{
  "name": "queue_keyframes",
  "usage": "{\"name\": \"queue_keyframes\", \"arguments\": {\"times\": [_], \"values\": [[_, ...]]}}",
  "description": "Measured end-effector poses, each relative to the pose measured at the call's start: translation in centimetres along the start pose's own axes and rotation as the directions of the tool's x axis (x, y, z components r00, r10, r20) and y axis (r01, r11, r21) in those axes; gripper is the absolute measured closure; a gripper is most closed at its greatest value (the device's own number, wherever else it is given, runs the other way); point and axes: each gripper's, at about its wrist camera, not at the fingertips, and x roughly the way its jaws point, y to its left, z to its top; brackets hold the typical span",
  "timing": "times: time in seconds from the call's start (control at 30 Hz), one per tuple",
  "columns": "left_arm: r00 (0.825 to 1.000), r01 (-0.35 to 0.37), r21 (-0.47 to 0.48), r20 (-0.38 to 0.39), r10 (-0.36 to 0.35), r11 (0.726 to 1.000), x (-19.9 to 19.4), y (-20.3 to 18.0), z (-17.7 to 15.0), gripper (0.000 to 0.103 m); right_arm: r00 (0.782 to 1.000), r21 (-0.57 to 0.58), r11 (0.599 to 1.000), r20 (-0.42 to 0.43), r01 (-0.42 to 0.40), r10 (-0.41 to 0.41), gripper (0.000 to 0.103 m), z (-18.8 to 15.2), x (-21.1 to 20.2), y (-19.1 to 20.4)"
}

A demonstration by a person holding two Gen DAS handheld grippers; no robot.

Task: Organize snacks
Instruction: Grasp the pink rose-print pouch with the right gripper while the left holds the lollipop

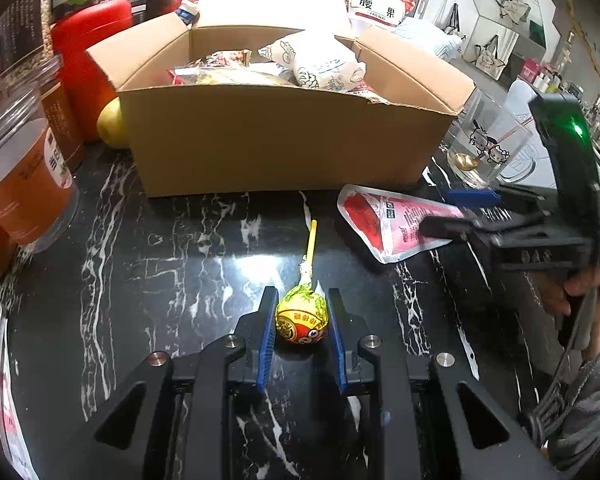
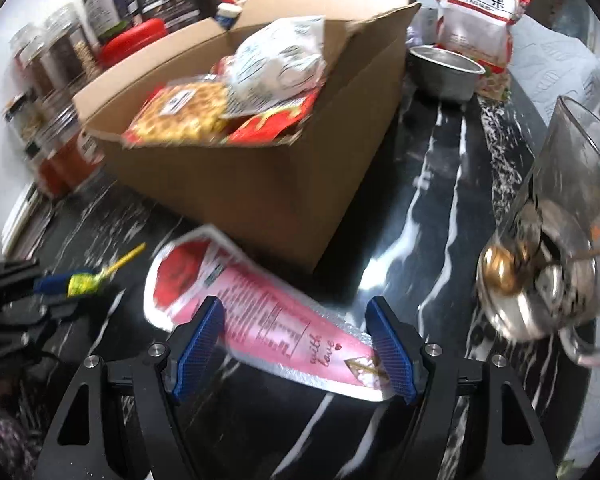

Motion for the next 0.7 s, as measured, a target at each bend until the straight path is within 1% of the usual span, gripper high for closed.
{"name": "queue_keyframes", "arguments": {"times": [0.07,0.17,0.23,0.27,0.3,0.33,0.37,0.4,0.5,0.53,0.57,0.7], "values": [[1.000,0.000,-0.002,0.001,0.000,1.000,-0.4,0.2,-0.2,0.079,1.000,-0.016,1.000,-0.014,0.002,-0.002,0.028,-0.8,-0.4,1.0],[1.000,-0.002,-0.012,0.006,0.002,1.000,-1.0,0.5,-0.8,0.079,1.000,-0.024,1.000,-0.015,0.003,-0.003,0.026,-1.8,-0.8,2.1],[1.000,-0.003,-0.020,0.009,0.003,1.000,-1.3,0.7,-1.0,0.079,0.998,-0.067,0.996,-0.014,0.066,-0.067,0.027,-2.5,-0.7,3.4],[1.000,-0.003,-0.025,0.012,0.004,1.000,-1.5,0.9,-1.1,0.079,0.995,-0.080,0.992,-0.009,0.094,-0.095,0.036,-2.7,-0.8,3.8],[1.000,-0.001,-0.030,0.014,0.001,1.000,-1.7,1.0,-1.2,0.079,0.995,-0.071,0.993,0.004,0.096,-0.096,0.042,-2.9,-1.0,4.2],[1.000,0.002,-0.034,0.015,-0.001,0.999,-1.7,1.1,-1.2,0.079,0.996,-0.064,0.994,0.007,0.092,-0.092,0.057,-3.1,-1.2,4.5],[1.000,0.004,-0.038,0.017,-0.003,0.999,-1.9,1.2,-1.3,0.079,0.996,-0.056,0.995,0.004,0.085,-0.084,0.066,-3.3,-1.4,4.7],[1.000,0.004,-0.039,0.017,-0.003,0.999,-2.0,1.3,-1.4,0.079,0.996,-0.049,0.995,0.010,0.088,-0.087,0.072,-3.5,-1.5,4.9],[1.000,0.007,-0.039,0.021,-0.007,0.999,-2.5,1.4,-2.0,0.079,0.996,0.004,0.996,0.030,0.086,-0.086,0.081,-4.6,-2.3,5.0],[1.000,0.008,-0.038,0.021,-0.007,0.999,-2.5,1.5,-2.1,0.079,0.996,0.020,0.996,0.035,0.082,-0.082,0.087,-4.8,-2.6,4.9],[1.000,0.008,-0.037,0.022,-0.007,0.999,-2.7,1.5,-2.3,0.079,0.996,0.039,0.996,0.036,0.075,-0.076,0.090,-5.1,-2.8,5.0],[1.000,0.023,-0.035,0.014,-0.023,0.999,-3.0,1.8,-3.1,0.079,0.997,0.087,0.994,0.033,0.060,-0.063,0.090,-6.8,-3.7,6.1]]}}
